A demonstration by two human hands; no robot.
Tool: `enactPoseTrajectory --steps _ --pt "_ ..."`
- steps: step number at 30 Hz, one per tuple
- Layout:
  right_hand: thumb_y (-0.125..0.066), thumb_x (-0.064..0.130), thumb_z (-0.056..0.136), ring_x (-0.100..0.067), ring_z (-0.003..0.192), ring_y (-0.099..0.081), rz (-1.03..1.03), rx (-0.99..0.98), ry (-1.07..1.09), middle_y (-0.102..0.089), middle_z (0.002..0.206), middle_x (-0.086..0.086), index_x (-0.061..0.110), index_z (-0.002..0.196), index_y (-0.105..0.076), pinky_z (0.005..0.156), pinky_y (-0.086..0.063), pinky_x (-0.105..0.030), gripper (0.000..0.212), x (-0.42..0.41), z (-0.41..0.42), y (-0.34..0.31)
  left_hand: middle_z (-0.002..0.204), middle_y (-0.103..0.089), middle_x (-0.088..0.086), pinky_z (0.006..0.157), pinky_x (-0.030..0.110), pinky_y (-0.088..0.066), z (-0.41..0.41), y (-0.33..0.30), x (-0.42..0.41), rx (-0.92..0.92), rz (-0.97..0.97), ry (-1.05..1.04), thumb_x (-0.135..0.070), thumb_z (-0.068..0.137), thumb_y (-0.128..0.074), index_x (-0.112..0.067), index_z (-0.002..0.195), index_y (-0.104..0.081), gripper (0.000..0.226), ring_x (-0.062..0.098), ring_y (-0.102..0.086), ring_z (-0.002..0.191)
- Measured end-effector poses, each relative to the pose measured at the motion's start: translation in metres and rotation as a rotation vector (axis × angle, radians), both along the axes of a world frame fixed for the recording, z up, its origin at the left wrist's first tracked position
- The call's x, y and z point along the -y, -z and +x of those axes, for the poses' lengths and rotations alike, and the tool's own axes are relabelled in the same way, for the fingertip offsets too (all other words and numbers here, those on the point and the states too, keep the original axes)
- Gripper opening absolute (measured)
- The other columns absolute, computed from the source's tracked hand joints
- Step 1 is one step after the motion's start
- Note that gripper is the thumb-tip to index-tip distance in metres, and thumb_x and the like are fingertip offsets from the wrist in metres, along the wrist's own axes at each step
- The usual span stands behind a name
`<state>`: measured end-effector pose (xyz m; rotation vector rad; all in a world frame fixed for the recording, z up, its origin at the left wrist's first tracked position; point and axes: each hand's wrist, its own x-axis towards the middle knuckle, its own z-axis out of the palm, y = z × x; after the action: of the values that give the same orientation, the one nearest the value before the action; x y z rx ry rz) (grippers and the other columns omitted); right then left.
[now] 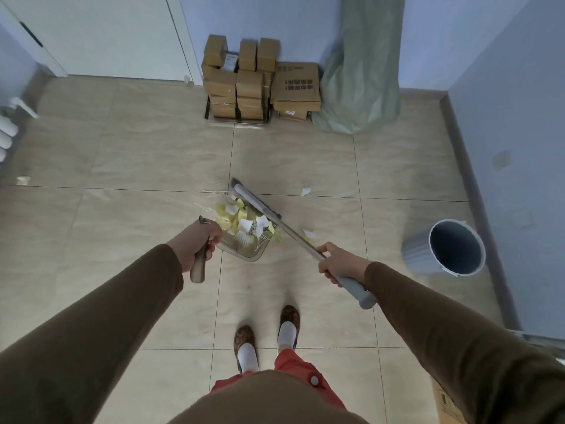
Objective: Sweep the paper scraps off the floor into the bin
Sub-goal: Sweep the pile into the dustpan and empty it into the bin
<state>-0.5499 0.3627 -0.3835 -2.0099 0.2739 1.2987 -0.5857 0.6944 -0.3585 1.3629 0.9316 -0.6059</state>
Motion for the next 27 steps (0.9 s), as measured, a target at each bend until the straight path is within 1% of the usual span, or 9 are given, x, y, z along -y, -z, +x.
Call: enactPoseTrajectory --steps 5,8,9,11,13,14,18,23,27 --pt "-0.053 0.011 0.094 -0.015 0.047 -0.047 0.059 -0.015 0.195 -0.054 0.068 -0.007 0.021 0.134 -0.043 0.042 -0.038 -0.024 0.042 0.033 -0.007 -0.027 0.066 -0.043 0.003 0.039 0.018 -0.031 -0.029 -0.005 -0.008 0.114 0.039 0.059 0.005 0.082 -0.049 -0.014 0.093 -0.051 0.022 0.012 -0.037 0.045" --pt "-0.052 0.007 0.096 -0.014 0.042 -0.046 0.129 -0.078 0.448 -0.052 0.064 -0.008 0.020 0.127 -0.045 0.037 -0.039 -0.020 0.034 0.044 -0.012 -0.040 0.069 -0.046 0.004 0.040 0.020 -0.032 -0.039 -0.009 -0.017 0.151 0.091 0.099 0.005 0.081 -0.052 -0.014 0.098 -0.052 0.025 0.014 -0.040 0.043" --pt "-0.051 0.007 0.097 -0.013 0.040 -0.046 0.157 -0.119 0.555 -0.050 0.062 -0.008 0.019 0.120 -0.047 0.035 -0.039 -0.018 0.027 0.045 -0.015 -0.045 0.070 -0.047 0.005 0.040 0.020 -0.032 -0.041 -0.011 -0.020 0.169 0.101 0.113 0.005 0.081 -0.052 -0.014 0.099 -0.052 0.026 0.014 -0.041 0.043" --pt "-0.050 0.011 0.097 -0.011 0.037 -0.046 0.197 -0.221 0.693 -0.050 0.057 -0.004 0.015 0.097 -0.050 0.033 -0.039 -0.016 0.004 0.045 -0.019 -0.051 0.072 -0.049 0.006 0.041 0.021 -0.033 -0.045 -0.018 -0.023 0.203 0.110 0.141 0.005 0.080 -0.054 -0.014 0.099 -0.052 0.026 0.015 -0.043 0.042" --pt "-0.048 0.015 0.097 -0.010 0.035 -0.047 0.243 -0.305 0.793 -0.049 0.054 -0.002 0.012 0.079 -0.046 0.032 -0.040 -0.015 0.018 0.042 -0.024 -0.052 0.073 -0.050 0.007 0.041 0.021 -0.034 -0.048 -0.026 -0.024 0.234 0.107 0.163 0.003 0.077 -0.057 -0.013 0.099 -0.052 0.028 0.015 -0.043 0.042" --pt "-0.046 0.014 0.097 -0.010 0.034 -0.047 0.280 -0.321 0.856 -0.048 0.052 -0.001 0.012 0.076 -0.046 0.032 -0.040 -0.014 0.021 0.039 -0.026 -0.053 0.072 -0.050 0.007 0.041 0.021 -0.034 -0.049 -0.031 -0.024 0.251 0.106 0.172 0.002 0.075 -0.058 -0.013 0.100 -0.052 0.029 0.015 -0.043 0.042" --pt "-0.046 0.010 0.094 -0.009 0.034 -0.046 0.442 -0.342 1.052 -0.046 0.052 -0.001 0.011 0.081 -0.046 0.031 -0.042 -0.015 0.014 0.020 -0.044 -0.048 0.070 -0.049 0.006 0.039 0.023 -0.035 -0.044 -0.052 -0.021 0.305 0.106 0.231 0.004 0.078 -0.058 -0.012 0.100 -0.053 0.028 0.015 -0.043 0.044" --pt "-0.047 0.010 0.092 -0.009 0.035 -0.046 0.544 -0.353 1.167 -0.046 0.051 -0.001 0.010 0.085 -0.046 0.032 -0.043 -0.015 0.006 0.006 -0.065 -0.032 0.068 -0.049 0.006 0.043 0.024 -0.036 -0.027 -0.079 -0.006 0.359 0.101 0.341 0.008 0.082 -0.054 -0.013 0.100 -0.055 0.028 0.017 -0.042 0.047" --pt "-0.048 0.009 0.091 -0.009 0.035 -0.046 0.581 -0.353 1.218 -0.046 0.051 -0.001 0.010 0.084 -0.047 0.033 -0.042 -0.015 0.007 0.005 -0.077 -0.024 0.079 -0.053 0.012 0.046 0.027 -0.045 -0.009 -0.100 0.020 0.370 0.084 0.448 0.007 0.084 -0.055 -0.009 0.111 -0.057 0.032 0.018 -0.049 0.054"
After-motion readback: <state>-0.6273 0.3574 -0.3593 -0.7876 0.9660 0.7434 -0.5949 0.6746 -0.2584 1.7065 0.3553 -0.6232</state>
